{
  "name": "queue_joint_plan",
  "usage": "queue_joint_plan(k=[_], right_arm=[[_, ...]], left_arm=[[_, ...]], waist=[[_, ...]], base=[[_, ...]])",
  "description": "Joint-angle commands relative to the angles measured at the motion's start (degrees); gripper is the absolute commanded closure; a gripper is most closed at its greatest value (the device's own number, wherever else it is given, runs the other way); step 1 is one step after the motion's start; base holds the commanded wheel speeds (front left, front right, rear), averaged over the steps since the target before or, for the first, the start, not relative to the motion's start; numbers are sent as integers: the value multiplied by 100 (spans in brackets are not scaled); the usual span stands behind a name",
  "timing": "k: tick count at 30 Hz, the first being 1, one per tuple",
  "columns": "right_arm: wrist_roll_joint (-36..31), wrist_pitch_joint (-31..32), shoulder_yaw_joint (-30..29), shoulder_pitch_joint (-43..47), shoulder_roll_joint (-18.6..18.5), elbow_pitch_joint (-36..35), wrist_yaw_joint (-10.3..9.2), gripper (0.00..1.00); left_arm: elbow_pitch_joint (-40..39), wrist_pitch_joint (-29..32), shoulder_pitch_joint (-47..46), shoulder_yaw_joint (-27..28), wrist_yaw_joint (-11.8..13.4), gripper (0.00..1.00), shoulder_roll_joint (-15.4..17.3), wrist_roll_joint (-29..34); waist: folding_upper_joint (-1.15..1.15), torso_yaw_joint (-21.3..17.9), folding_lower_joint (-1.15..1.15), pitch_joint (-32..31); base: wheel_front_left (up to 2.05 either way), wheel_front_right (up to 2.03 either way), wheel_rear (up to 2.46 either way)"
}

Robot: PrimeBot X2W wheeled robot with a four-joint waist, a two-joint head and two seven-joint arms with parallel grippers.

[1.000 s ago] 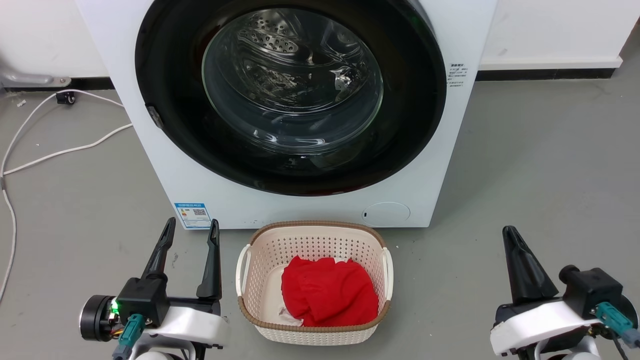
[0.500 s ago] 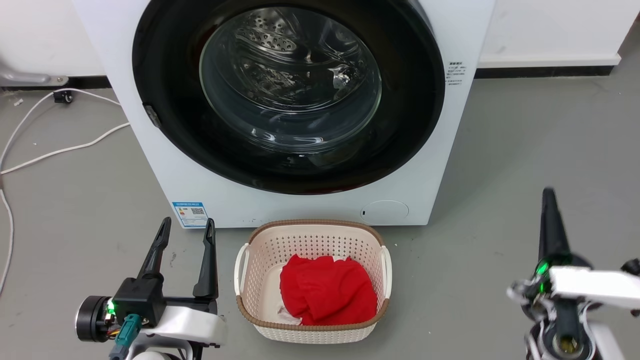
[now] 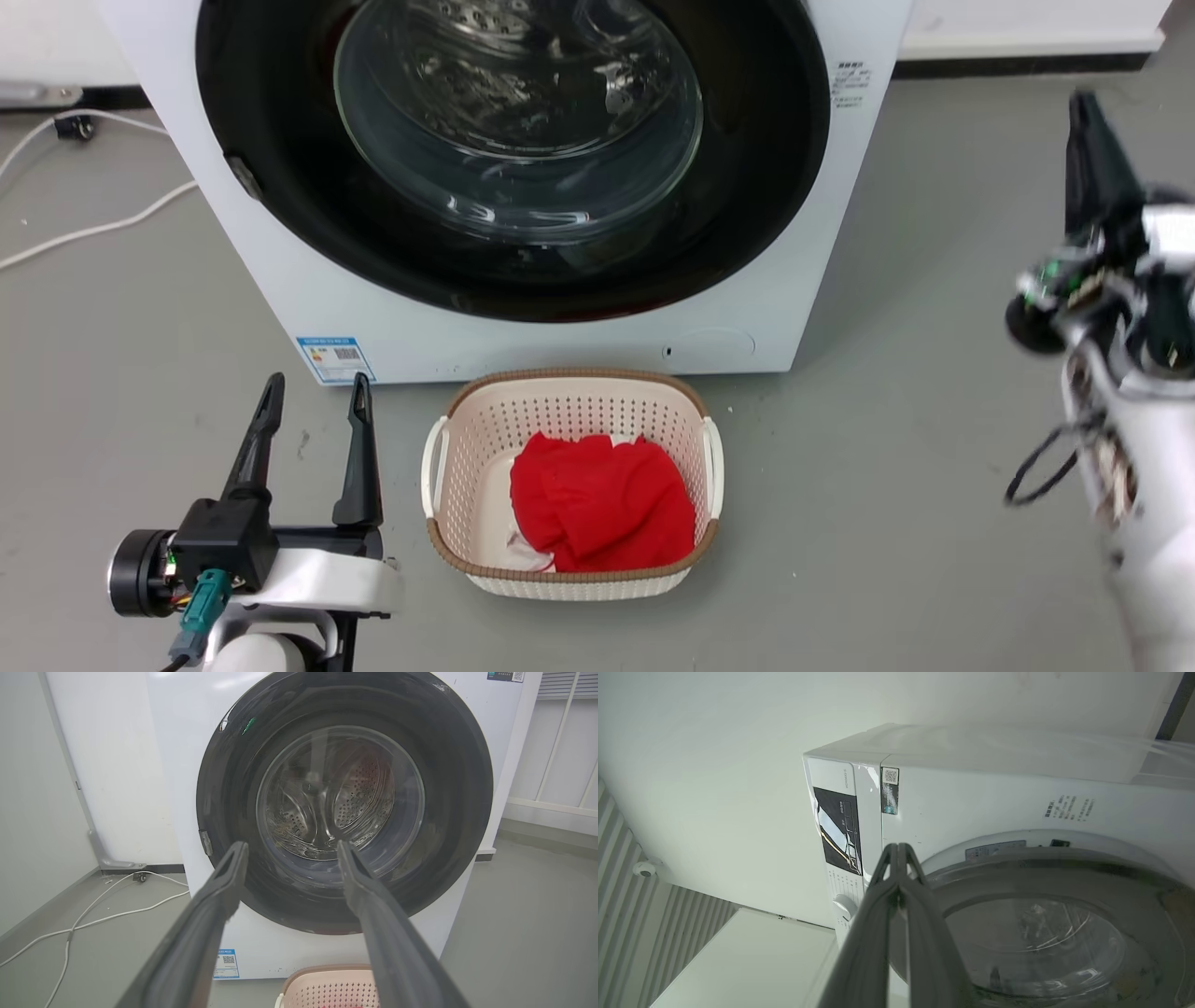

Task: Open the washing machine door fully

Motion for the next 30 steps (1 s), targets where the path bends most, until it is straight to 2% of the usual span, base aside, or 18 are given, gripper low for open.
queue_joint_plan(k=[1, 7, 13, 16, 17, 26, 29, 30], right_arm=[[-2, 55, 46, -170, -82, 112, 0, 100], [-153, 845, 784, -2044, -456, 1976, 0, 100], [-648, 1703, 1571, -3802, -439, 3654, 0, 100], [-855, 2029, 1822, -4522, -314, 4192, 0, 100], [-1117, 2295, 2089, -4923, -273, 4411, -1, 100], [-1541, 2553, 2376, -5075, -448, 4430, 0, 100], [-1569, 2641, 2334, -5080, -380, 4432, 0, 100], [-1510, 2802, 2260, -5102, -254, 4431, 0, 100]], left_arm=[[-22, -12, -80, 19, -19, 0, 0, 13], [-185, -12, -310, 68, -79, 0, -1, 30], [-382, -12, -621, 108, -139, 0, -2, -32], [-460, -12, -773, 97, -160, 0, -4, -52], [-520, -12, -943, 67, -171, 0, -6, -75], [-572, -12, -1298, 3, -205, 0, -4, -165], [-575, -12, -1332, -6, -209, 0, -6, -157], [-567, -12, -1369, -5, -196, 0, -5, -155]], waist=[[0, 2, 0, 95], [0, 75, 0, 577], [0, 152, 0, 1161], [0, 190, 0, 1441], [0, 242, 0, 1701], [0, 352, 0, 2134], [0, 350, 0, 2205], [0, 334, 0, 2233]], base=[[0, 0, 0], [0, 0, 0], [0, 0, 0], [0, 0, 0], [0, 0, 0], [0, 0, 0], [0, 0, 0], [0, 0, 0]])
